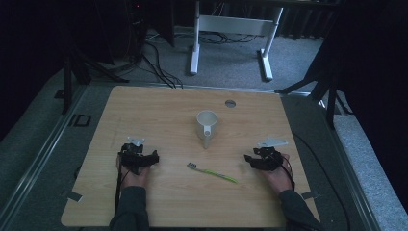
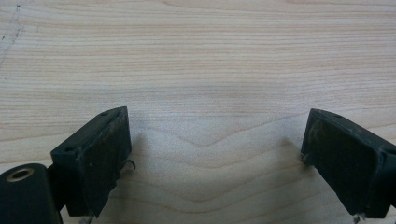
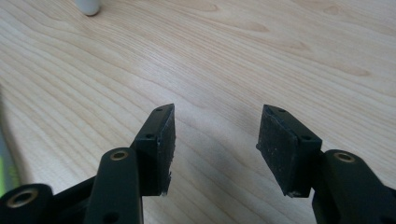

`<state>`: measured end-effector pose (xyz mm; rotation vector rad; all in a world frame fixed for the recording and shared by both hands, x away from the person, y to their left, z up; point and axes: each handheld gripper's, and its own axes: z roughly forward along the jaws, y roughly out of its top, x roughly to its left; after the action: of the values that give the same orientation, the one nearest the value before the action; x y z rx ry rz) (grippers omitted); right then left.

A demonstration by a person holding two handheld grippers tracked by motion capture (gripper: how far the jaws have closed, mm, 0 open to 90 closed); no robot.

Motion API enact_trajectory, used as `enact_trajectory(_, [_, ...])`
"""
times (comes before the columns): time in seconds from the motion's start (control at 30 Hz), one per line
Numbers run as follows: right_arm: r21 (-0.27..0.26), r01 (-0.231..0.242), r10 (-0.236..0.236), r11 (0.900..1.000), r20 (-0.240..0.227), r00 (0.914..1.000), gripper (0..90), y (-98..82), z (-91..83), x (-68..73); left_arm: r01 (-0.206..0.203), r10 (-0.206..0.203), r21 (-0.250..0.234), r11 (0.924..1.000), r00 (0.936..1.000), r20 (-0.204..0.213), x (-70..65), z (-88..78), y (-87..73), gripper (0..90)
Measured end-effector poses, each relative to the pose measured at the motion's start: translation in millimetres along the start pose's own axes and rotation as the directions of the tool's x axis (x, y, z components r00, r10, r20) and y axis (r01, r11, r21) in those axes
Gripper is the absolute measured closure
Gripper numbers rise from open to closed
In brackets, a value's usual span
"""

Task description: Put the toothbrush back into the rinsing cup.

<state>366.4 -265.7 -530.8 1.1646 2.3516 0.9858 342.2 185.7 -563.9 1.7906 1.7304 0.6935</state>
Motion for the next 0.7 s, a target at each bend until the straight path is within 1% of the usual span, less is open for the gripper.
enact_trajectory(0.1, [0.006, 0.002, -0.002, 1.000, -0.004, 1.0000, 46.8, 1.6, -1.5, -0.2, 0.000, 0.000, 0.000, 1.0000, 1.0000, 0.000, 0.0, 0.0, 0.0, 8.8])
enact_trajectory(0.13, [0.023, 0.024, -0.024, 0.999, -0.010, 0.9997, 47.7, 6.2, -3.3, -0.8, -0.001, 0.001, 0.001, 1.0000, 1.0000, 0.000, 0.0, -0.1, 0.0, 8.8])
enact_trajectory(0.33, [0.042, 0.046, -0.045, 0.998, -0.019, 0.9988, 49.6, 15.8, -4.3, 0.3, -0.001, 0.001, 0.001, 1.0000, 1.0000, 0.001, 0.0, 0.1, 0.1, 8.8])
enact_trajectory(0.5, [0.064, 0.088, -0.087, 0.994, -0.031, 0.9958, 53.0, 26.4, -8.1, 5.7, -0.002, 0.002, 0.001, 1.0000, 1.0000, 0.001, 0.0, 0.0, 0.1, 8.8])
enact_trajectory(0.6, [0.068, 0.092, -0.089, 0.993, -0.057, 0.9944, 55.4, 31.4, -11.7, 6.9, -0.001, 0.001, 0.001, 1.0000, 1.0000, 0.001, 0.0, 0.0, 0.1, 8.8])
enact_trajectory(0.7, [0.074, 0.093, -0.088, 0.993, -0.065, 0.9940, 57.3, 37.0, -15.7, 7.3, -0.002, 0.002, 0.001, 1.0000, 1.0000, 0.001, 0.0, 0.0, 0.1, 8.8])
